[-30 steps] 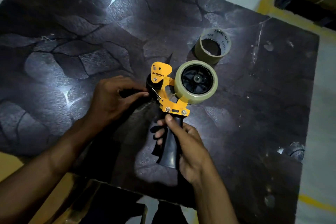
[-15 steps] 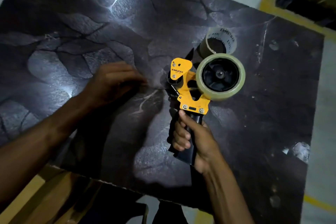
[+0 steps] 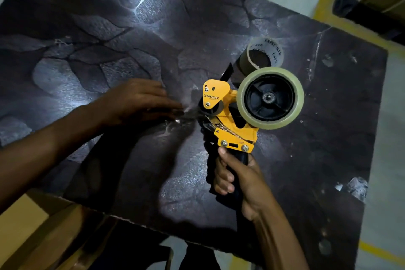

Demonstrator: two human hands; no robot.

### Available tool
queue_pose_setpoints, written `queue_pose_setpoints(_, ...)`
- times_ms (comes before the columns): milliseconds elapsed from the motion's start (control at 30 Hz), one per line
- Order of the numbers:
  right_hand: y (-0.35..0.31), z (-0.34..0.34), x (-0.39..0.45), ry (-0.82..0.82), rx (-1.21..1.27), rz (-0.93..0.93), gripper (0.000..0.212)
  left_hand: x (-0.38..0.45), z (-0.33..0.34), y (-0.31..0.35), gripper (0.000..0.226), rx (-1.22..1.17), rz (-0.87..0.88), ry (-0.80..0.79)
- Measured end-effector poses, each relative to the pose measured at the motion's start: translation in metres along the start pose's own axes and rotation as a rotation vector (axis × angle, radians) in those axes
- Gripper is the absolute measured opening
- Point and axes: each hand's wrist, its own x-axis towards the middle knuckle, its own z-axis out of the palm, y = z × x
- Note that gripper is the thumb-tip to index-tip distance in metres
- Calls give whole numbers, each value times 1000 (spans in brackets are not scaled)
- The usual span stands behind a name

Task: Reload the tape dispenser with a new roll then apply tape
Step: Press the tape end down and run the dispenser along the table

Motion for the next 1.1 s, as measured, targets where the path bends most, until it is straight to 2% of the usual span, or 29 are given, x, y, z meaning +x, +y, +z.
queue_pose_setpoints(133,-5,-4,-3,18,-36,-13,29,14,-3,-1,27,144,6,25)
queue_pose_setpoints(267,-5,-1,-5,27,-56,-17,34,7,7,13,27,215,-162,122)
queue_pose_setpoints(433,-5,4,-6,35,-35,-7,30,8,28,36,19,-104,-563,378)
queue_pose_setpoints(533,-6,4,-7,40,-50,-8,31,11,31,38,16,-227,-644,437)
queue_pose_setpoints(667,-6,2,-8,37,-33,-14,26,5,23,29,29,-165,-545,335)
queue_pose_setpoints(833,-4,-1,-8,53,-75,-27,27,-1,16,19,41,310,-276,52)
queue_pose_setpoints(1000,6,-4,-5,111,-213,-16,45,-10,25,28,65,420,-357,-47)
queue_pose_setpoints(1100,7,-4,-5,71,-257,2,39,-9,26,31,74,427,-419,-88)
